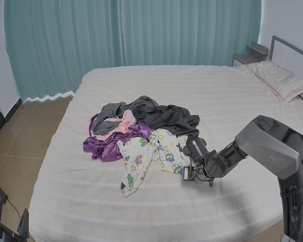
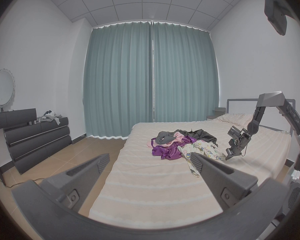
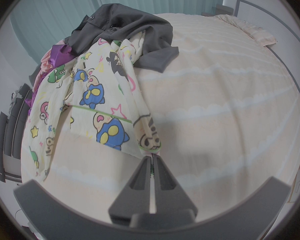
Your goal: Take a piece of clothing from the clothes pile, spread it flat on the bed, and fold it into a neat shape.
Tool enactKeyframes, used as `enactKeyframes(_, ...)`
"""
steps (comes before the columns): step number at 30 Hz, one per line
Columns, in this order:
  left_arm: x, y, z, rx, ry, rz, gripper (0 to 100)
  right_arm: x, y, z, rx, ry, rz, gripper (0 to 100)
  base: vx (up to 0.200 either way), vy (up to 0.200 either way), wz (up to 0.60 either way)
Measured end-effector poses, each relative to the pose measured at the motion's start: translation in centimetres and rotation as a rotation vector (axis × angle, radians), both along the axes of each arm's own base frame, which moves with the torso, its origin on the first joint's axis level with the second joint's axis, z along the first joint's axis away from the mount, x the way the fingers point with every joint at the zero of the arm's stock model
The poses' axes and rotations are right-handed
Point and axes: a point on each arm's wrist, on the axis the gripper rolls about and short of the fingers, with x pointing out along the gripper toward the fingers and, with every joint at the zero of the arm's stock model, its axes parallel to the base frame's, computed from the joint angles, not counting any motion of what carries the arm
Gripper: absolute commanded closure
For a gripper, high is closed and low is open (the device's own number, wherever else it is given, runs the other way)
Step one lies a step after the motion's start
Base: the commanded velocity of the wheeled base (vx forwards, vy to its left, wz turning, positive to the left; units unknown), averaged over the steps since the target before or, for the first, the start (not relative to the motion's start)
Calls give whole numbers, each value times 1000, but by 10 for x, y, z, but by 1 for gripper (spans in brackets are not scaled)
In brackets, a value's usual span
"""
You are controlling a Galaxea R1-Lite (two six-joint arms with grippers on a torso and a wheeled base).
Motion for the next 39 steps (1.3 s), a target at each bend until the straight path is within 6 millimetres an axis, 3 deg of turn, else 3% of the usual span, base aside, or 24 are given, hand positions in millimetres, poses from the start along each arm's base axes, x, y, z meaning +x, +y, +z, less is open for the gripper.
enactKeyframes(10,0,0,0,0,0,0,0,-41,-25,25,12,73,40,100,0,0,0)
enactKeyframes(22,0,0,0,0,0,0,0,-119,-70,37,-22,237,197,100,0,0,0)
enactKeyframes(23,0,0,0,0,0,0,0,-125,-72,38,-23,241,210,0,0,0,0)
enactKeyframes(28,0,0,0,0,0,0,0,-135,-76,39,-14,218,242,0,0,0,0)
enactKeyframes(39,0,0,0,0,0,0,0,-114,-55,25,21,52,280,0,0,0,0)
